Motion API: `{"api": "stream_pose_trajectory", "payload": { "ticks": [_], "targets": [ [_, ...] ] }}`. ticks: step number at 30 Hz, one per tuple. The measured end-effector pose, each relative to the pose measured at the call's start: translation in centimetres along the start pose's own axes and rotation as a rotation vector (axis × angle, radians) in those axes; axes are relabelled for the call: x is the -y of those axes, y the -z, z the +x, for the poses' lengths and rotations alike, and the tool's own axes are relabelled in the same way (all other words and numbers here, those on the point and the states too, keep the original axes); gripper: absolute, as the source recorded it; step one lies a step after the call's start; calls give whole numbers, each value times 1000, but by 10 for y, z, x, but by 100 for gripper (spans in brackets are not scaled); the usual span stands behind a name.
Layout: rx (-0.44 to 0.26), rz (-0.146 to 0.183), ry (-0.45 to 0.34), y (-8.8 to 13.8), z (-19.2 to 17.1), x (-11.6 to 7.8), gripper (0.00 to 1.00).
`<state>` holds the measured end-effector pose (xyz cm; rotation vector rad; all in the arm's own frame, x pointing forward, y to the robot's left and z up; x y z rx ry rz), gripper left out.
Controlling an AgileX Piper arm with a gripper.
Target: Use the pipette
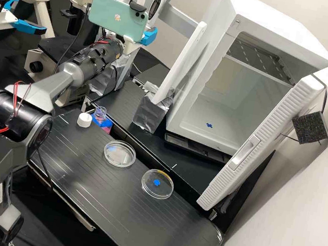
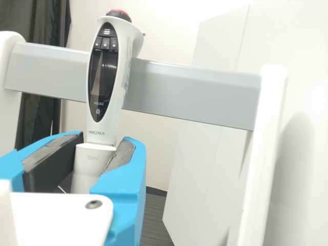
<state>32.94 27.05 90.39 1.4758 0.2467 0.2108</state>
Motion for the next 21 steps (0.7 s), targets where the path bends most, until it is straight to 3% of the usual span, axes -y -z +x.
{"api": "stream_pose_trajectory", "payload": {
  "ticks": [12,17,21],
  "targets": [
    [-33,111,-112,1,-22,-32,0],
    [-65,133,-153,-1,-40,-33,0],
    [-75,128,-169,-8,-58,-27,0]
  ]
}}
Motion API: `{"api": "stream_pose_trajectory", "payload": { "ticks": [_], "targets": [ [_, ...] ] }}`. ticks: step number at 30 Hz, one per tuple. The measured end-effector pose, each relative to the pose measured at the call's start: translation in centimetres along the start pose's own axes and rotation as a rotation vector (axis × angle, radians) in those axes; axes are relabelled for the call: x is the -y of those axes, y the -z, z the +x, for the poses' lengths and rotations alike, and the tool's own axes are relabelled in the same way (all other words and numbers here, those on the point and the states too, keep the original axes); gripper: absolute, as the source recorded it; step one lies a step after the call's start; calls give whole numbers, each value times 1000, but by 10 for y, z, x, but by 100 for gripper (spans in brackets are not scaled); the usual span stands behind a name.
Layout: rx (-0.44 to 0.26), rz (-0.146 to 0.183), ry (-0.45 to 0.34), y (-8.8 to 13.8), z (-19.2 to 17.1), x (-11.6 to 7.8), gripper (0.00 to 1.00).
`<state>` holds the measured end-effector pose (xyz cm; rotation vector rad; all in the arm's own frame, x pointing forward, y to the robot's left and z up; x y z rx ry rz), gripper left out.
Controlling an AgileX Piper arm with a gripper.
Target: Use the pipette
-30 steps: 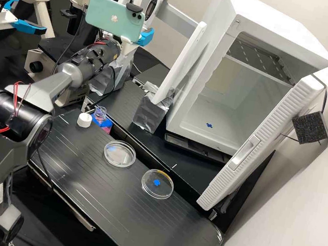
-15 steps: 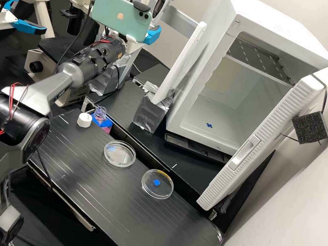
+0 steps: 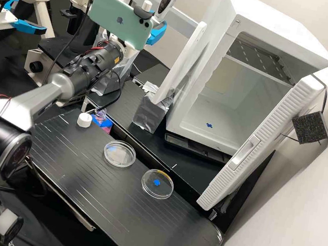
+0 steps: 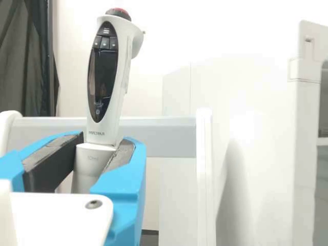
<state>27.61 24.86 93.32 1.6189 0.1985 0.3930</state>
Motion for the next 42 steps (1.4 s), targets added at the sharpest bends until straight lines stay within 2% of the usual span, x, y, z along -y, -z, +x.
{"api": "stream_pose_trajectory", "payload": {
  "ticks": [7,13,18,22,24,29,42],
  "targets": [
    [-40,-3,-39,-8,-37,17,0],
    [-46,-12,-85,-20,-62,32,0],
    [-59,-43,-108,-25,-74,43,0],
    [-73,-66,-115,-27,-80,49,0],
    [-73,-59,-122,-28,-81,52,0],
    [-67,-67,-126,-32,-81,62,0],
    [-18,-96,-72,-47,-77,83,0]
  ]
}}
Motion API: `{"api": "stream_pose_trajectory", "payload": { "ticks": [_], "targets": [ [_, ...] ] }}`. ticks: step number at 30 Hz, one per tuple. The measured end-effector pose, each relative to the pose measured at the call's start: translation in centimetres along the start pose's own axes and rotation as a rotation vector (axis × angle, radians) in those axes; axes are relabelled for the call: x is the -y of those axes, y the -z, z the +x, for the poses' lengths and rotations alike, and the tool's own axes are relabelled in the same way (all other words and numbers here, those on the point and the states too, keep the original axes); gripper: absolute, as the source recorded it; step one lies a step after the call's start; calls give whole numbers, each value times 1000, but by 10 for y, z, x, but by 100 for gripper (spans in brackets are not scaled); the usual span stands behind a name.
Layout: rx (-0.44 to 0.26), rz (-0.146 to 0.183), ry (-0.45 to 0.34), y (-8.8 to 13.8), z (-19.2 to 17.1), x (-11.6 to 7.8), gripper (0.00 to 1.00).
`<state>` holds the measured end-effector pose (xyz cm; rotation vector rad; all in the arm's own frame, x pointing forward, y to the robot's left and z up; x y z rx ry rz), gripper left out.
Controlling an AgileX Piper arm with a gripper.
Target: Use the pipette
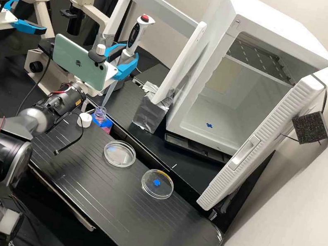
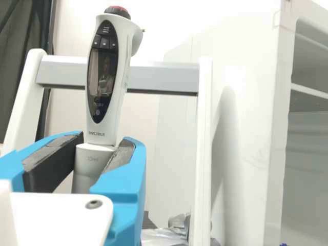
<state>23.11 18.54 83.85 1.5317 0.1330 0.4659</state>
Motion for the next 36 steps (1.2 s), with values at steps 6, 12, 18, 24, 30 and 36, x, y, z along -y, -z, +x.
{"api": "stream_pose_trajectory", "payload": {
  "ticks": [6,12,18,24,30,36],
  "targets": [
    [17,-28,2,-11,-5,11,0],
    [31,-39,32,-19,-13,21,0],
    [36,-33,87,-22,-24,32,0],
    [28,-21,129,-20,-33,41,0],
    [43,-27,133,-21,-34,47,0],
    [81,-27,130,-25,-34,49,0]
  ]
}}
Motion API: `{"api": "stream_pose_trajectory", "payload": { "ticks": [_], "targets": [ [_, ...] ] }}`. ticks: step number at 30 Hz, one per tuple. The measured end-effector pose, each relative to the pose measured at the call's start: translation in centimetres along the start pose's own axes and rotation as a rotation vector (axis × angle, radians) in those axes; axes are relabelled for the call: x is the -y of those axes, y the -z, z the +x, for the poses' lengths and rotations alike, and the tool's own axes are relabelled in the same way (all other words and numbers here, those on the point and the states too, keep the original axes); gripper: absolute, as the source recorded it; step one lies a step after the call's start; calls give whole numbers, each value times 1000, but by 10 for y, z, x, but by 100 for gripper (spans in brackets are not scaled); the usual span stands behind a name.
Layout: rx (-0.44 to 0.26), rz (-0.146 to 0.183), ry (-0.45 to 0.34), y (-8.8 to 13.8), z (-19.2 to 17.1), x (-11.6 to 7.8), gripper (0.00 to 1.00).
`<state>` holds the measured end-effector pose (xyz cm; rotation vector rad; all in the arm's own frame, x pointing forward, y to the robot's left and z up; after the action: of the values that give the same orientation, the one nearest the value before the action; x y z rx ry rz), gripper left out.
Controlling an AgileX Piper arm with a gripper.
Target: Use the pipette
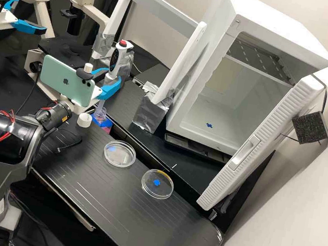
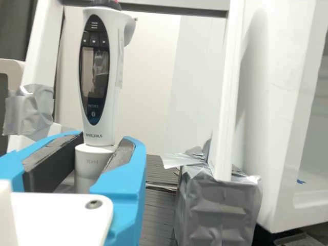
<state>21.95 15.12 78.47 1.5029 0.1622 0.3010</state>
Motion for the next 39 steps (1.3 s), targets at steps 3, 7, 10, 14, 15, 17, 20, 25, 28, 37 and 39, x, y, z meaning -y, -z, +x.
{"api": "stream_pose_trajectory", "payload": {
  "ticks": [3,7,10,14,15,17,20,25,28,37,39],
  "targets": [
    [10,5,-3,-1,0,0,0],
    [19,10,-7,-2,0,-1,0],
    [22,11,-8,-2,0,-1,0],
    [22,-13,-7,-2,0,-1,0],
    [21,-15,-9,-2,0,-1,0],
    [19,-17,-5,-1,-1,-3,0],
    [7,-24,-23,2,-2,-9,0],
    [-1,-22,-66,6,3,-18,0],
    [-11,-17,-83,10,6,-23,0],
    [-63,-1,-161,24,9,-49,0],
    [-76,4,-164,28,9,-55,0]
  ]
}}
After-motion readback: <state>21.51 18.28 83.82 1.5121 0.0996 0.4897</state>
